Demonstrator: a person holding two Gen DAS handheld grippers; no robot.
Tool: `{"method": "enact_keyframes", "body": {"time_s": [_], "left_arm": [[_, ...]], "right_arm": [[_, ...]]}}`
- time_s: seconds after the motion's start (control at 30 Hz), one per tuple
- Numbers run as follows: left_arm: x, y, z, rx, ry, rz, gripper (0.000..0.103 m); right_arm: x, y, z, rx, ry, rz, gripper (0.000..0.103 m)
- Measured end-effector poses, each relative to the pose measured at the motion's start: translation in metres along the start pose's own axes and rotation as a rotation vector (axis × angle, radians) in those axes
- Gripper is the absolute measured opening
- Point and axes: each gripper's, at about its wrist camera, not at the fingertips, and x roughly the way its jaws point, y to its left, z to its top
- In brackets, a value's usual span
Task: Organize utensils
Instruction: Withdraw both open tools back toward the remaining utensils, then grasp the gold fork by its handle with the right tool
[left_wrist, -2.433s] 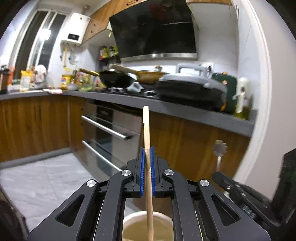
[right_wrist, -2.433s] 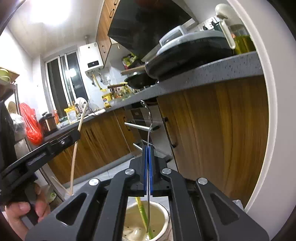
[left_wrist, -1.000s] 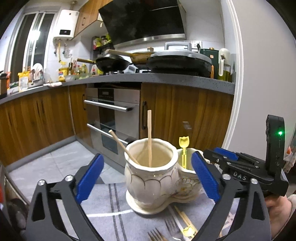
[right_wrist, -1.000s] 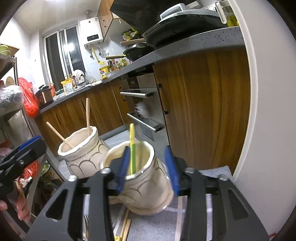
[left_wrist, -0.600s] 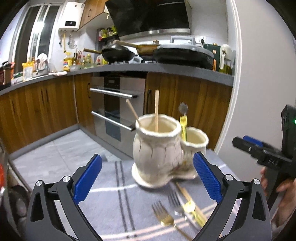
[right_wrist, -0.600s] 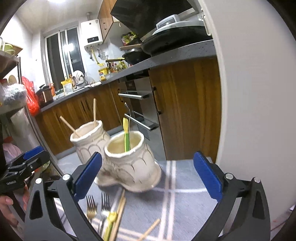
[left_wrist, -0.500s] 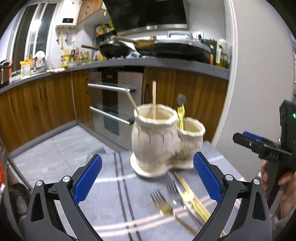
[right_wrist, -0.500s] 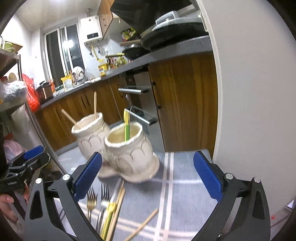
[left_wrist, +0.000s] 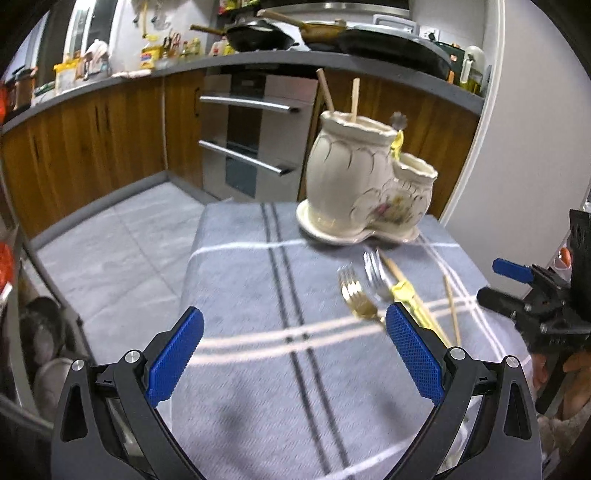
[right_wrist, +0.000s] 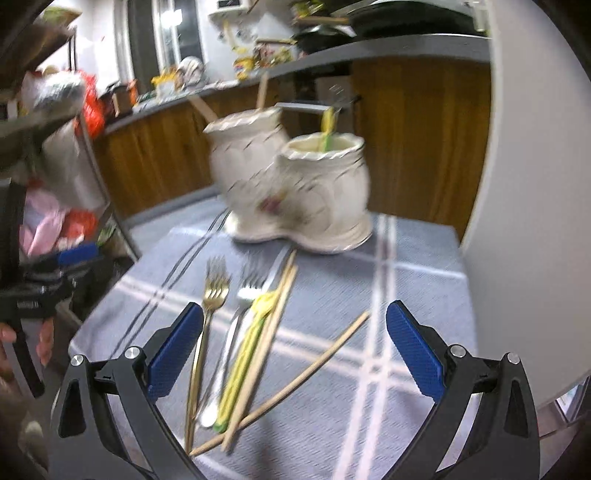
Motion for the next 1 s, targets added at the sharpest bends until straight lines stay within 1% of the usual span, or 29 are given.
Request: {"method": "enact_keyframes", "body": {"time_s": [0.13,0.2,0.27,0.33,0.4,0.43,0.5,0.53,0.6,0.63,0.7,0.73,0.8,0.83,0.93,1.0], "left_arm": [[-0.003,0.002,-0.007,0.012,0.014,0.004,0.098],[-0.004,0.005,-0.01,0.011,0.013,0.004,0.098],[-0.005,0.007,-0.011,-0.002,0.013,-0.004,0.098],[-0.004,0.01,-0.011,-0.013,0.017,-0.01,0.098],[-0.003,0.011,-0.012,-0.015,0.02,-0.013,0.098],[-0.003,0.011,-0.012,-0.014,0.02,-0.013,0.098],[-0.003,0.011,-0.013,-0.011,0.02,-0.012,0.098],[-0.003,0.011,-0.013,-0.011,0.019,-0.015,0.098],[-0.002,0.012,-0.013,-0.015,0.022,-0.018,0.098],[-0.002,0.012,-0.014,-0.018,0.023,-0.022,0.098],[-0.001,0.013,-0.015,-0.02,0.025,-0.025,0.098],[-0.001,0.012,-0.015,-0.02,0.026,-0.027,0.098],[0.0,0.012,-0.014,-0.018,0.027,-0.029,0.098],[0.0,0.011,-0.015,-0.016,0.027,-0.031,0.098],[0.001,0.011,-0.015,-0.014,0.028,-0.03,0.098],[0.001,0.011,-0.015,-0.014,0.025,-0.027,0.098]], "right_arm": [[0.012,0.022,-0.004,-0.032,0.04,0.019,0.098],[0.018,0.034,-0.005,-0.05,0.048,0.041,0.098],[0.023,0.044,-0.005,-0.07,0.054,0.045,0.097],[0.029,0.052,-0.004,-0.09,0.067,0.045,0.095],[0.037,0.058,-0.004,-0.101,0.089,0.043,0.084],[0.041,0.06,-0.004,-0.101,0.102,0.045,0.081],[0.048,0.063,-0.004,-0.103,0.128,0.049,0.066],[0.051,0.064,-0.005,-0.104,0.14,0.054,0.063],[0.054,0.068,-0.006,-0.113,0.156,0.062,0.052],[0.056,0.07,-0.006,-0.123,0.161,0.063,0.05],[0.058,0.073,-0.006,-0.133,0.171,0.064,0.041],[0.059,0.076,-0.007,-0.139,0.174,0.063,0.04],[0.063,0.077,-0.007,-0.147,0.188,0.057,0.032],[0.065,0.077,-0.006,-0.145,0.194,0.059,0.03],[0.072,0.077,-0.006,-0.131,0.212,0.067,0.028],[0.074,0.076,-0.005,-0.123,0.206,0.069,0.028]]}}
